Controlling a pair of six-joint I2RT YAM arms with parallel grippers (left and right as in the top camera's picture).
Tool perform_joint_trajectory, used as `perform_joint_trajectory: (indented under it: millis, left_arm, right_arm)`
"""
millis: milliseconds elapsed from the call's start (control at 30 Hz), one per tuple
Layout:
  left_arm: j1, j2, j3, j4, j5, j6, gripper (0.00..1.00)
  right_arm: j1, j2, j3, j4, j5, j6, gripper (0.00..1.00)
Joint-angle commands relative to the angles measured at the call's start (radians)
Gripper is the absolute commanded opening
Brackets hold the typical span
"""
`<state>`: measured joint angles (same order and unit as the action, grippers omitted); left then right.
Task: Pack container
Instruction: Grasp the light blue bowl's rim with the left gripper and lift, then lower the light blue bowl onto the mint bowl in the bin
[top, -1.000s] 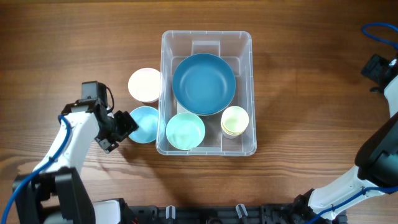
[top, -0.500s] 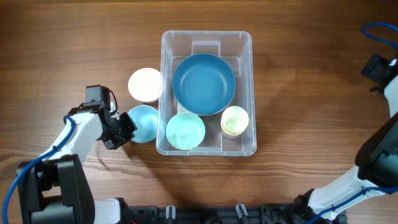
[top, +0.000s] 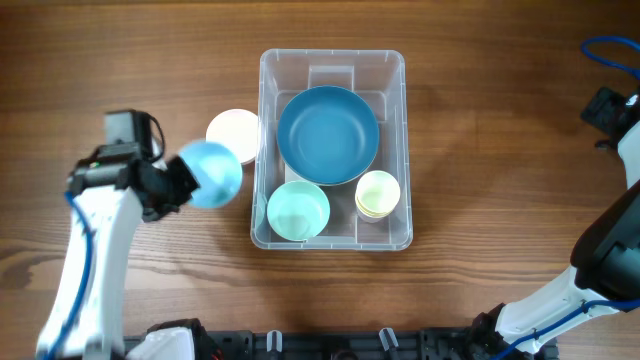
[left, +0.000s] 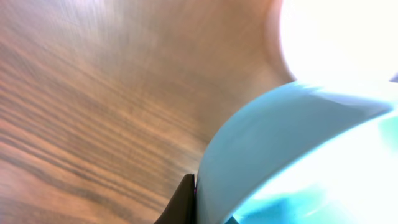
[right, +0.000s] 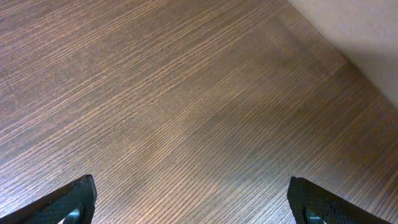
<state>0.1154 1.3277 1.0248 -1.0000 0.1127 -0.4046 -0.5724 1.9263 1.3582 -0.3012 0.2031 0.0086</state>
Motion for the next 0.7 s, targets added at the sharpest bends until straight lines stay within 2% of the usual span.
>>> perform_joint_trajectory:
  millis: [0,133,333,433,667]
  left_arm:
    - [-0.055,-0.126,0.092,-0.009,0.016,0.008,0.04]
    - [-0.206,-0.188,0.101,0.019,0.032,-0.007,0.04]
    - [-0.465,-0.143,0.101,0.043,0.026,-0.069,0.04]
    - [-0.547,-0.098,0.101,0.046,0.021,-0.083,0.05]
    - [-0.640,0.019,0.101,0.042,0.016,-0.101,0.06]
  right_arm:
    - [-0.003,0.000,0.008,0.002,0.006,-0.008,1.00]
    - [-0.003,0.000,0.008,0.002,0.006,-0.008,1.00]
    - [-0.003,0.000,0.008,0.002,0.006,-0.008,1.00]
    - [-0.003,0.000,0.008,0.002,0.006,-0.008,1.00]
    - [-0.003,0.000,0.008,0.002,0.006,-0.008,1.00]
